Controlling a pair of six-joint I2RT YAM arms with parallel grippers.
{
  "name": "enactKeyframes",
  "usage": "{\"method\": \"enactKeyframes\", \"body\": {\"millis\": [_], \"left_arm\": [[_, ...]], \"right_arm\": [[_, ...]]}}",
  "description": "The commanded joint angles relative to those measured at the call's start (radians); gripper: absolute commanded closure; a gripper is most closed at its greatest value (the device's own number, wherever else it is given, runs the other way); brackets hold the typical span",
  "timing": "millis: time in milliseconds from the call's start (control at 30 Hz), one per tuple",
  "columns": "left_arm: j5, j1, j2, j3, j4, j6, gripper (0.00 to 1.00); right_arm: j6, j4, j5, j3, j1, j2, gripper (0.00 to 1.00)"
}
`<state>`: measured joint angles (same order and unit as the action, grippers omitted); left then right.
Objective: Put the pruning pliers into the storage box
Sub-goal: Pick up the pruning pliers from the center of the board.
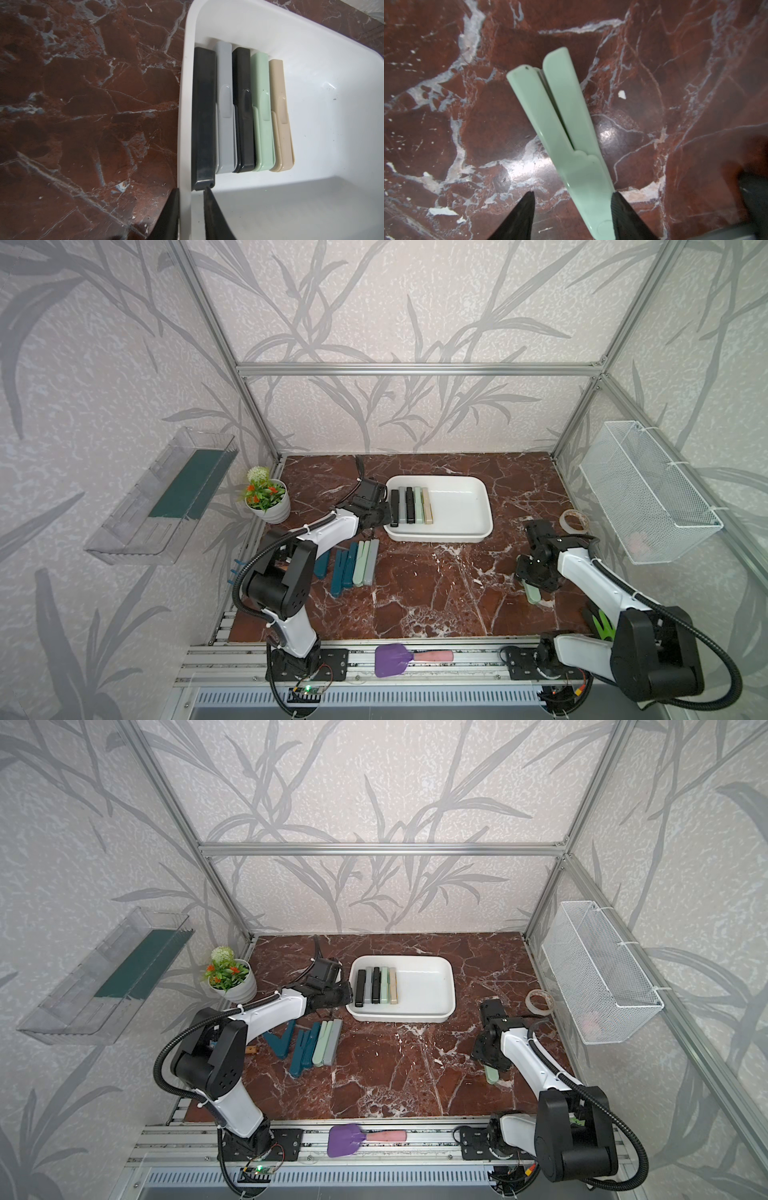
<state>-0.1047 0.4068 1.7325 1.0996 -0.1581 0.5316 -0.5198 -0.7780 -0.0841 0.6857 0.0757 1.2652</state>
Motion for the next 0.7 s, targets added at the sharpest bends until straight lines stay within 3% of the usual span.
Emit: {"method": "enactKeyframes", "body": {"millis": [0,333,667], "left_arm": [[0.011,0.009,-0.052,-0.001,0.026,-0.005,0.72],[0.037,0.009,-0.106,-0.009,0.005,-0.014,0.70],[0.057,0.009,-0.131,-0.024,0.001,-0.022,0.70]], "right_arm": [[-0.002,0.028,0.016,-0.011,-0.004,0.054,0.40],[-0.018,0.003,-0.001,0.002,-0.004,0.088,0.42],[-0.048,-0.033,-0.047,0.023,-0.004,0.125,0.59]]}}
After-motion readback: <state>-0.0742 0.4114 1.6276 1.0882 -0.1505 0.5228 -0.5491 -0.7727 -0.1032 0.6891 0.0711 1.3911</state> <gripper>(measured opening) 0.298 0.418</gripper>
